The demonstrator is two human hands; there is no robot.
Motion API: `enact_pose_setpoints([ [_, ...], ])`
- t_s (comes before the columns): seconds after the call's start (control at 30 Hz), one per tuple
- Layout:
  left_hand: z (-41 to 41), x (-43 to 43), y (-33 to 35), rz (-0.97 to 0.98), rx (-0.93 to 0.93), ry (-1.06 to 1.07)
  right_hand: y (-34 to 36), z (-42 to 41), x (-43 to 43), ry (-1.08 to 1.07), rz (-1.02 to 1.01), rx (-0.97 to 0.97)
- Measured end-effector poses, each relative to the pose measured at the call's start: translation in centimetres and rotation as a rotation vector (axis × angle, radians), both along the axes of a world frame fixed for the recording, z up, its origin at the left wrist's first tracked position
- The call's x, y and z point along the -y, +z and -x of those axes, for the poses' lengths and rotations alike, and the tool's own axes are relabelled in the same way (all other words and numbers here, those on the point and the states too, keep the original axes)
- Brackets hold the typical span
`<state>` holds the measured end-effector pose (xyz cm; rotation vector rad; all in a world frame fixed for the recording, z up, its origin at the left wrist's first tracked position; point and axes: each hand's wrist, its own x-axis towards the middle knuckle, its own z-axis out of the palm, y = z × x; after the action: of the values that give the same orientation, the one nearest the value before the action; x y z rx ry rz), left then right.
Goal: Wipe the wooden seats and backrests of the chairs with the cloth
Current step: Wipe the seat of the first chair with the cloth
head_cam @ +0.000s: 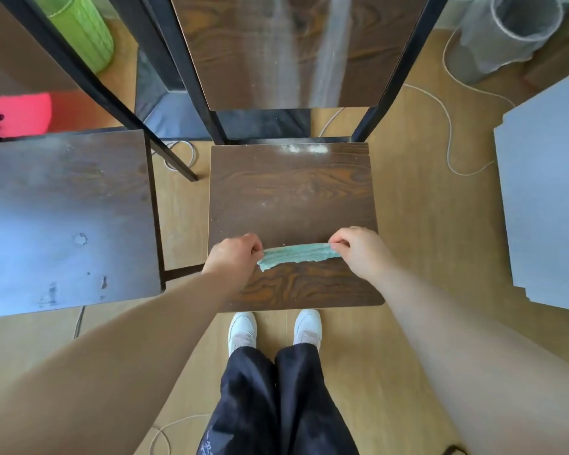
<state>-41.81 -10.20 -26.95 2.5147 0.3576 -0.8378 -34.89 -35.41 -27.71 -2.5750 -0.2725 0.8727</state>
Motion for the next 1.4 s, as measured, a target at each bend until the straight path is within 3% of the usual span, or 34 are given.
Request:
enact_pose_setpoints([
  [0.4,-7.6,-1.0,-6.6,-0.115,0.108,-0.061,-6.8,-5.6,-1.9,-0.077,-0.004,0.164],
  [0.77,-4.8,-0.6,-5.8,-0.421,0.315,-0.21,-5.4,-3.8,-2.4,-0.178,0.09,0.363],
  [1.0,-2.8,-0.6,-5.7,-0.449,0.416,-0.243,-5.1,-1.6,-2.1,-0.055,0.165,0.603],
  [1.13,-1.6,-0.6,-6.3,-0.468,0.378,-0.247,-5.5,-0.2,-2.1,-0.125,0.271,0.565],
  [1.23,-0.7,-0.7,-6.7,-0.488,0.341,-0.234,-5.9,0.5,-2.7,-0.241,0.341,0.412],
  [1.4,0.3,-1.0,-7.1,-0.482,0.344,-0.203,-6.6,0.1,-3.8,-0.407,0.23,0.299],
])
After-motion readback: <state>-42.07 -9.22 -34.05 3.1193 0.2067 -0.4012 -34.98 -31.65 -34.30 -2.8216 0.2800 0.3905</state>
